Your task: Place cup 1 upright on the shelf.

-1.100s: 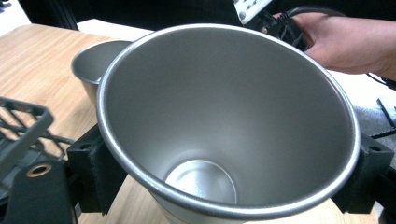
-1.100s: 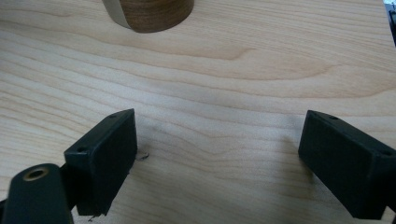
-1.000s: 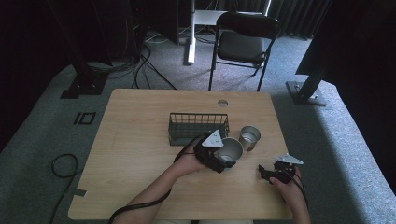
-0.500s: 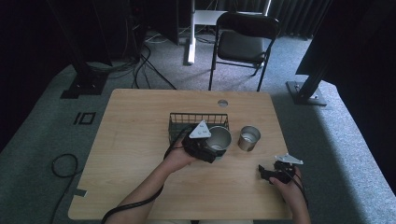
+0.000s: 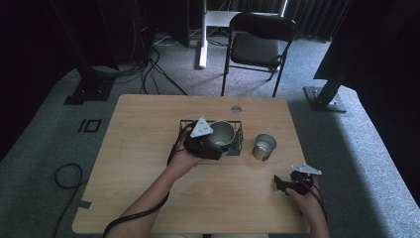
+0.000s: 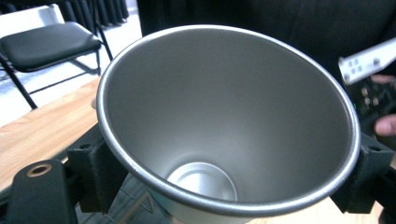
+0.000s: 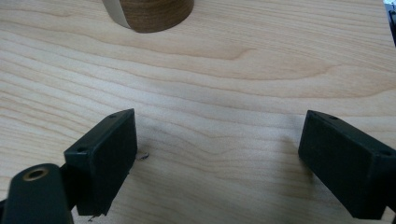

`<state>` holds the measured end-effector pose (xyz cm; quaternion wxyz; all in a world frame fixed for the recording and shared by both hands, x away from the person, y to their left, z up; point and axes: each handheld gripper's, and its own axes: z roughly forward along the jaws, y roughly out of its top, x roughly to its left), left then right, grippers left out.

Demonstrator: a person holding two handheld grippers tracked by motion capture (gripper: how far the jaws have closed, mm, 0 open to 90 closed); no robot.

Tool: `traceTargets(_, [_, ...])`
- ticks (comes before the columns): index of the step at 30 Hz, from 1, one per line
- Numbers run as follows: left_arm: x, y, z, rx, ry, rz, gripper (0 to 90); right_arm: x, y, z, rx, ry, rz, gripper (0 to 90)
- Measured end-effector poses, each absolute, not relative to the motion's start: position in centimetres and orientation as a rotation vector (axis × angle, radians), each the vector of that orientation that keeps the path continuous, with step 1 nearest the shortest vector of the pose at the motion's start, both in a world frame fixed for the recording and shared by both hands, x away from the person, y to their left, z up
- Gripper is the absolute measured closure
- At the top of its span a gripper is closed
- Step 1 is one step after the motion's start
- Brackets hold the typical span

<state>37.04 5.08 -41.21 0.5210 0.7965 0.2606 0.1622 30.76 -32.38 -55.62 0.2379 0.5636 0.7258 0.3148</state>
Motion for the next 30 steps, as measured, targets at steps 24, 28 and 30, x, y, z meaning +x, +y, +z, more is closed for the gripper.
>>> traceTargets(24, [40.4,8.3,-40.2,1.731,0.953,0.613,14.9,30.8,-32.4,-55.6,1.545,1.989,0.862,11.2])
traceTargets(28, [40.8,8.4,-41.0,1.718,1.002,0.627,14.9,30.8,-32.4,-55.6,1.542,1.991,0.862,11.3])
traceTargets(30, [41.0,8.5,-41.4,1.709,1.02,0.626,14.9,30.8,-32.4,-55.6,1.542,1.99,0.862,11.2])
